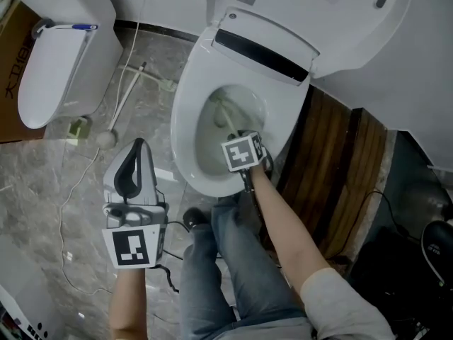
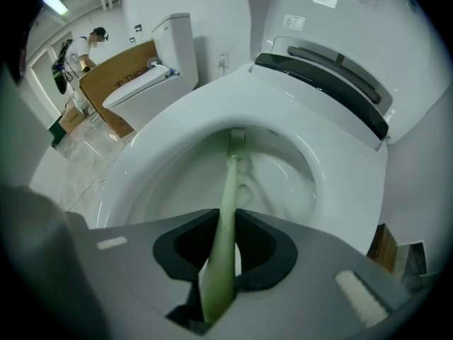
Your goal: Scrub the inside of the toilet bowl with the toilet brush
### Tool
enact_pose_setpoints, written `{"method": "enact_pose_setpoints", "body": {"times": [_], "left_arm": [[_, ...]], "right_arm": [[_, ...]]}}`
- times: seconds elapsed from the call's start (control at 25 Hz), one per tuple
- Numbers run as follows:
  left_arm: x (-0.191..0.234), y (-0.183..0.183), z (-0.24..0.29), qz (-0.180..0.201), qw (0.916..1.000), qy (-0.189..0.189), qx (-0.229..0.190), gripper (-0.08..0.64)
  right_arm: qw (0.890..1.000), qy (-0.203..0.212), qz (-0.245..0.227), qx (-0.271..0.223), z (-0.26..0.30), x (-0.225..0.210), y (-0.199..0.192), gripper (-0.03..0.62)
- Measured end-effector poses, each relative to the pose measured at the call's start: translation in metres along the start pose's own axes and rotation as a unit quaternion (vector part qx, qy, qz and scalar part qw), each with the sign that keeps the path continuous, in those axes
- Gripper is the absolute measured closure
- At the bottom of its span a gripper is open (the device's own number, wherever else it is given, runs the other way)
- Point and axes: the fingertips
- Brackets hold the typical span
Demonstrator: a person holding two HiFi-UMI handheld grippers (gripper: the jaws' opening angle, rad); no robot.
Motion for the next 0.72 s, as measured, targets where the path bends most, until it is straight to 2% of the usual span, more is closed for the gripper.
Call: {"method": "enact_pose_setpoints", "body": {"times": [0.16, 0.72], "left_arm": [[0.0, 0.002, -0.005, -0.002, 1.0, 0.0, -0.003, 0.558], [-0.011, 0.012, -0.022, -0.01, 0.9999, -0.01, -0.009, 0.558]], "right_arm": [[1.0, 0.024, -0.007, 0.012, 0.0, 0.015, -0.009, 0.52], [0.993, 0.052, -0.095, 0.049, -0.017, 0.052, -0.062, 0.518]]}}
Point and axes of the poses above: the fingertips, and each gripper's own axes: z forward along the fingers, x to its left, y out of its top, and after that the axes turned 12 degrees about x, right-handed
